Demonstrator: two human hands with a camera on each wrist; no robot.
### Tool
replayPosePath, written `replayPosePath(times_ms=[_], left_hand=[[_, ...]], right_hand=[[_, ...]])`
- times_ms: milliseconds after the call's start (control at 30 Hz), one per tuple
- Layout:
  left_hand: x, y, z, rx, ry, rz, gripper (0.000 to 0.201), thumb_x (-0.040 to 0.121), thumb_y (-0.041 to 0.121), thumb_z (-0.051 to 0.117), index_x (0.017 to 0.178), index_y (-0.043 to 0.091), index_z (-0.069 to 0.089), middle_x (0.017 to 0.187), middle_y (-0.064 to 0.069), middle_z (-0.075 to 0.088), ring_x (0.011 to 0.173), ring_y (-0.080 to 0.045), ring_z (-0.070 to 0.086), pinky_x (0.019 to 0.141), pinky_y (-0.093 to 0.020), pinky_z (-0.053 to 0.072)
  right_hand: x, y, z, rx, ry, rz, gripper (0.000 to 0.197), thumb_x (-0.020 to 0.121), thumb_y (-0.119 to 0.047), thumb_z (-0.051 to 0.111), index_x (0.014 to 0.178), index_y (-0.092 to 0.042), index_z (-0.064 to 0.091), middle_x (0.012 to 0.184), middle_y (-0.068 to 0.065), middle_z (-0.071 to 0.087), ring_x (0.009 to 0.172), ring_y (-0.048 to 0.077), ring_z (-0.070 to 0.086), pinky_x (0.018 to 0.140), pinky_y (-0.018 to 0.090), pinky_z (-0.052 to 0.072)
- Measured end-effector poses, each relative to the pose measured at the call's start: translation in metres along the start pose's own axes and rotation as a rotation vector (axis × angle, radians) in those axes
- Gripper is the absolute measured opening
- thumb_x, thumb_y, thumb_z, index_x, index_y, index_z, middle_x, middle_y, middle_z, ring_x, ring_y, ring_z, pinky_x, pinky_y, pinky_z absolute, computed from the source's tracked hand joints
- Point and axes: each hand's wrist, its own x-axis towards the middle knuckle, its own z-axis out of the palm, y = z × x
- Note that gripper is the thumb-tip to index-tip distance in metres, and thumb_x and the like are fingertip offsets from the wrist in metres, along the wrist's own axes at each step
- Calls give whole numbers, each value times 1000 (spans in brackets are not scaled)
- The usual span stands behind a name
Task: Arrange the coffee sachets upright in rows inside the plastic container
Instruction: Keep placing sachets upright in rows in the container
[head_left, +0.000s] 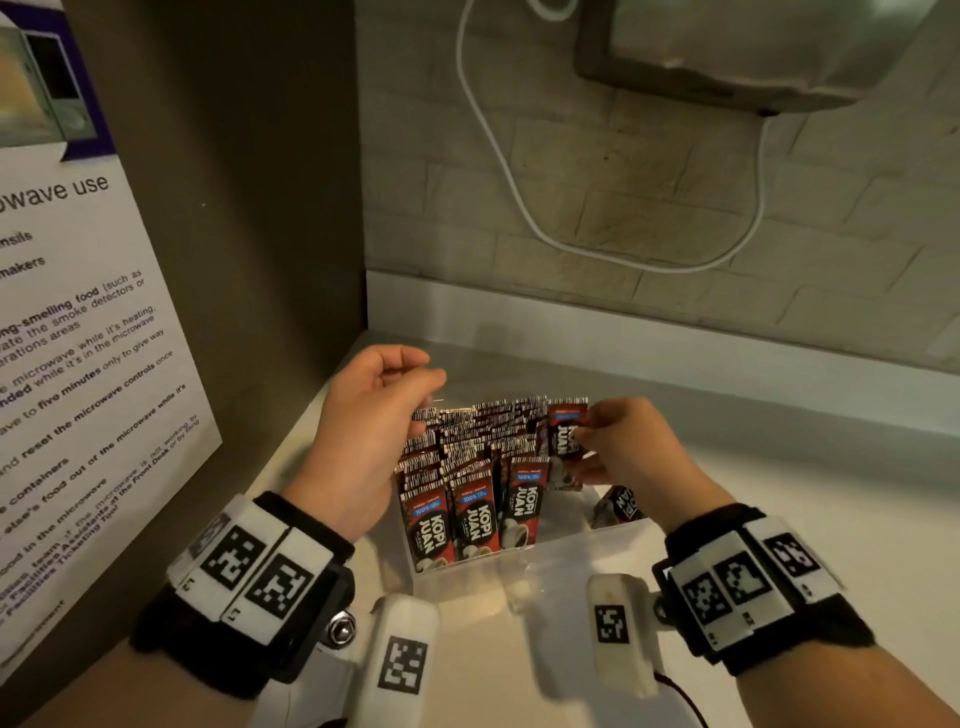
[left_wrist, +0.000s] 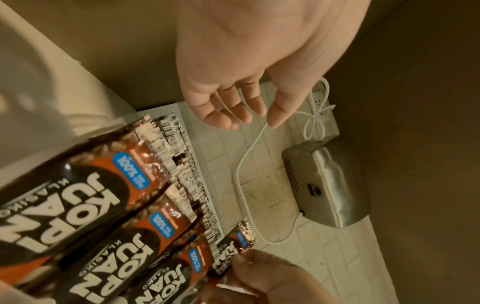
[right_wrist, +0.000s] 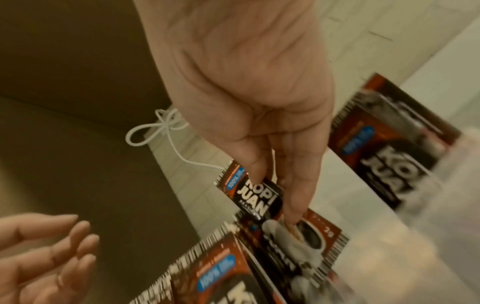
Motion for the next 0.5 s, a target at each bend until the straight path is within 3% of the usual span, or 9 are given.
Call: replayPosePath(times_ms=[200,500], left_hand=[[-2,-3,-1,0,-23,-8,12,88,7,63,87,18,61,79,-1,55,74,-11,53,65,-25,43],[-3,-4,-2,-5,-34,-2,14,88,6,62,85,19,62,76,0,56,74,-12,53,68,-27,43]], right_hand=[[5,11,17,34,-64,94,15,93,0,52,80,-6,57,89,24,69,81,37,70,77,46,58],[9,16,22,23,-27,82,3,91,1,55,89,-2,55,97,21,68,85,33,69,75,44,59]])
